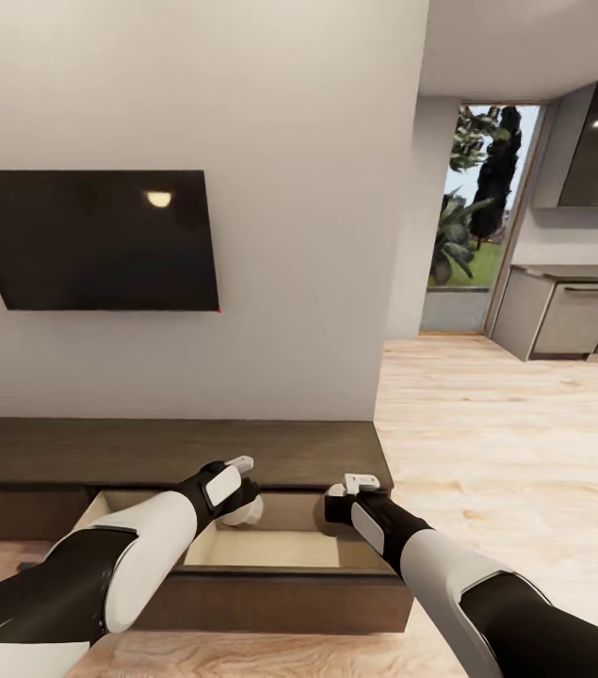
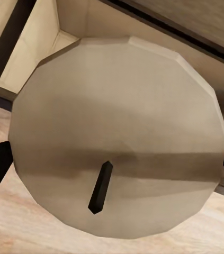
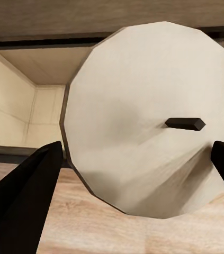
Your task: Place each of the two pumpkins and all three candles from the living room inside a cabinet in the living room (use any cabinet), then make sure every cabinet is closed, and position the cauldron so it is next to a table in the living room.
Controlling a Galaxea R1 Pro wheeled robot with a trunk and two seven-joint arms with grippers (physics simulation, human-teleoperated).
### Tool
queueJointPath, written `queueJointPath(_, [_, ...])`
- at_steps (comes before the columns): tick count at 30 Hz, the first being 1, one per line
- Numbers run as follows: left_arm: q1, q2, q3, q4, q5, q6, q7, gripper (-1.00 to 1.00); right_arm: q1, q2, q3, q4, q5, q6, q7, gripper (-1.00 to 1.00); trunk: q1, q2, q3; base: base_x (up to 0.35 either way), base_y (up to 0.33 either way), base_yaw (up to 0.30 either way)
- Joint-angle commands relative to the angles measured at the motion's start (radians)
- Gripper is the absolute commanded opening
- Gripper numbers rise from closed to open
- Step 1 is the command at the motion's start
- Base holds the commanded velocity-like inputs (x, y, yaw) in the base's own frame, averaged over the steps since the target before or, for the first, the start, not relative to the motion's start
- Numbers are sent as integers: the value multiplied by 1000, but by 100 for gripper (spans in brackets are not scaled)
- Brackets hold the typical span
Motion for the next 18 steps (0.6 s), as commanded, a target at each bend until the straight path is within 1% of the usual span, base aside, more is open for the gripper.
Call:
queueJointPath(1, [0, 0, -2, -2, 4, 5, 4, -100, -1, 0, 6, -2, -8, 5, -5, -100, 4, -8, -4, 0, 0, 7])
queueJointPath(12, [0, 0, -3, -2, 2, 5, 6, -100, -1, 0, 5, -1, -9, 2, -6, -100, 46, -85, -39, 0, 0, 1])
queueJointPath(15, [-1, 0, -4, -3, 1, 7, 6, -100, -1, 0, 6, 3, -9, -25, -5, -100, 58, -106, -48, 0, 0, 0])
queueJointPath(18, [-1, 0, -9, -6, -2, 35, 28, -100, -1, 0, 14, -12, 0, -24, -13, -100, 69, -127, -58, 0, 0, 0])
